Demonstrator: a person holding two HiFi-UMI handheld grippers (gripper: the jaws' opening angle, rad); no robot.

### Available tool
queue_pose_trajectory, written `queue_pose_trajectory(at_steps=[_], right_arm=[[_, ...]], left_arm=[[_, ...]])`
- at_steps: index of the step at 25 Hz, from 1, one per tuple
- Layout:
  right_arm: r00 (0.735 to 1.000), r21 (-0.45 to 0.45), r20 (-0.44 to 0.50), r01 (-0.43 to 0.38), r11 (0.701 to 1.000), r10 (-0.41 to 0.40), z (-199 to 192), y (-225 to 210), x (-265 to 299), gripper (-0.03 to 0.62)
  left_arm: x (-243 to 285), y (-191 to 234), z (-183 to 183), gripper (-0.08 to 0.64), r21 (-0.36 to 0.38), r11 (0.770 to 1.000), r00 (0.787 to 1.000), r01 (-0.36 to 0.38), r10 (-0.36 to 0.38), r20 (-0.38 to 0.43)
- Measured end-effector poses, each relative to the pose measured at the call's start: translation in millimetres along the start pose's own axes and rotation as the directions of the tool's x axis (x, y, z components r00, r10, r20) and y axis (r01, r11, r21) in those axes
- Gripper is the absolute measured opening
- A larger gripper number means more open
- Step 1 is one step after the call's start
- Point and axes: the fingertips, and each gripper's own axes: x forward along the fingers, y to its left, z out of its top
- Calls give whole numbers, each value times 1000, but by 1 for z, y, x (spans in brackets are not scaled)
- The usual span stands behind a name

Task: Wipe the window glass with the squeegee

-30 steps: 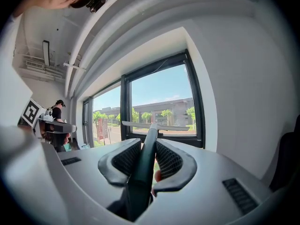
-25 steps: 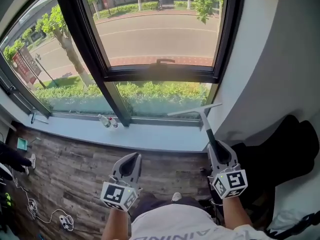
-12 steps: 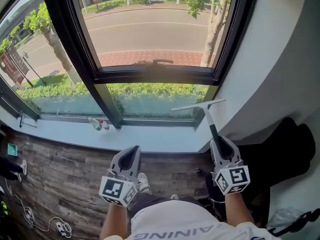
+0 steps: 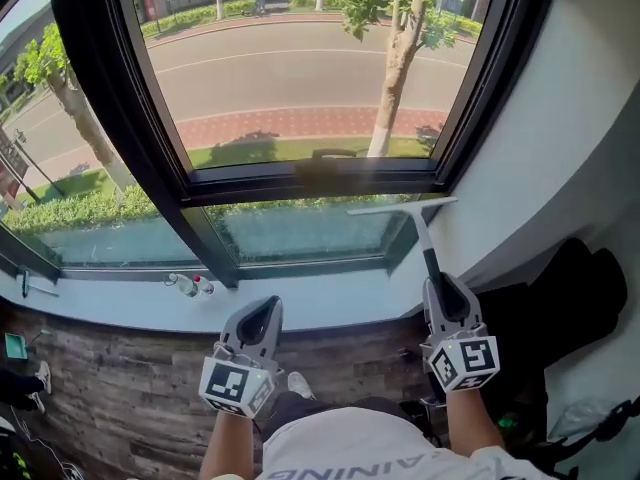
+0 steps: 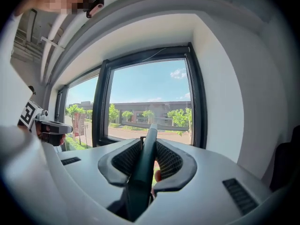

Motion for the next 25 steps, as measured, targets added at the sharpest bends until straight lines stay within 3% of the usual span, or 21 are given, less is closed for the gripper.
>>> queue_pose_trajectory(at_steps=[6,12,16,25], right_arm=[[997,15,-8,71,997,-71,2,24,27,100],[995,67,-22,97,993,-96,-3,15,51,100],[995,63,-13,97,993,-97,-3,-1,65,100],[998,57,22,55,997,-57,6,-61,93,100]], left_arm=[[11,52,-5,15,28,998,998,53,-52,-37],[32,66,-4,14,21,997,996,77,-76,-47],[54,64,0,15,35,995,995,90,-88,-52],[111,34,31,15,62,997,997,44,-40,-66]])
